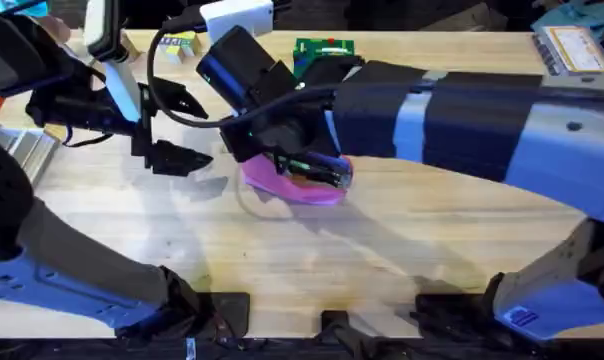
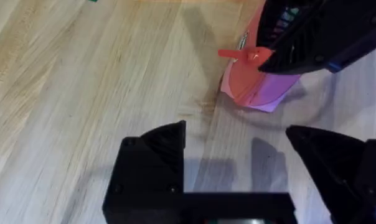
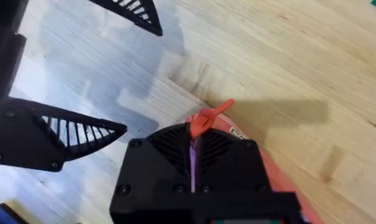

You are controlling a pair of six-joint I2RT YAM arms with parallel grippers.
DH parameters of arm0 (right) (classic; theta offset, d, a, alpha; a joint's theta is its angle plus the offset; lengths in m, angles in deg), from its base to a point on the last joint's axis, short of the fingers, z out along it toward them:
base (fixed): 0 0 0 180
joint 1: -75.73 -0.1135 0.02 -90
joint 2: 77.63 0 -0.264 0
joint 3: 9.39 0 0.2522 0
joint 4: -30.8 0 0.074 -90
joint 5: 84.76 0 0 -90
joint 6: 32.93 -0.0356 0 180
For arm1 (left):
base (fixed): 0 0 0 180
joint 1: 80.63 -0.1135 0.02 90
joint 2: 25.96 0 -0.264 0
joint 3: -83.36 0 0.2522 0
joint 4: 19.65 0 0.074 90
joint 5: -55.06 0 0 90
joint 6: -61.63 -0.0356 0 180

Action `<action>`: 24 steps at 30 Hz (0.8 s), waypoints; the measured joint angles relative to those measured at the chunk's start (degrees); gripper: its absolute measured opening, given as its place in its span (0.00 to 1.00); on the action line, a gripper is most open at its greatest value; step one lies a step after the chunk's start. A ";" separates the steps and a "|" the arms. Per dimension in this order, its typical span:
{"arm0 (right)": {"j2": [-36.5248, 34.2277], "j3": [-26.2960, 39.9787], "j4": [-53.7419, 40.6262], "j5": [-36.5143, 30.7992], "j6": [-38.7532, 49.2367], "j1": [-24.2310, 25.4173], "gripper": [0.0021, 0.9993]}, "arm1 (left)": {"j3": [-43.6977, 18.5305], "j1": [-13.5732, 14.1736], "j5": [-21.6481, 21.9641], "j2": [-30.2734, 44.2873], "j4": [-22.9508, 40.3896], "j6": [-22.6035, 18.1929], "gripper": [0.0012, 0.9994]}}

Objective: Unzip the bag, pick up the pens from the table one at a time and place them inside, then zip the bag closed.

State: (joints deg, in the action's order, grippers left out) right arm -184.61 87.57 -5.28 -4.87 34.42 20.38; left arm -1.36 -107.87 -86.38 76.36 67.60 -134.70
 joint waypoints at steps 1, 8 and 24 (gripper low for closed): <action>0.02 0.00 -0.01 -0.01 0.00 0.00 0.03 | 0.00 0.00 0.00 -0.02 0.02 0.00 0.99; 0.52 0.00 -0.45 0.00 0.00 0.00 0.03 | 0.00 0.00 -0.28 -0.01 2.51 0.00 0.99; 0.52 0.00 -0.66 0.00 0.00 0.00 0.03 | 7.55 1.55 -6.17 0.00 -3.09 -1.31 0.99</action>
State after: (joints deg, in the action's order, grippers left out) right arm -184.08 87.57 -5.94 -4.87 34.42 20.38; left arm 6.19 -106.32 -92.55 76.36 64.51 -136.01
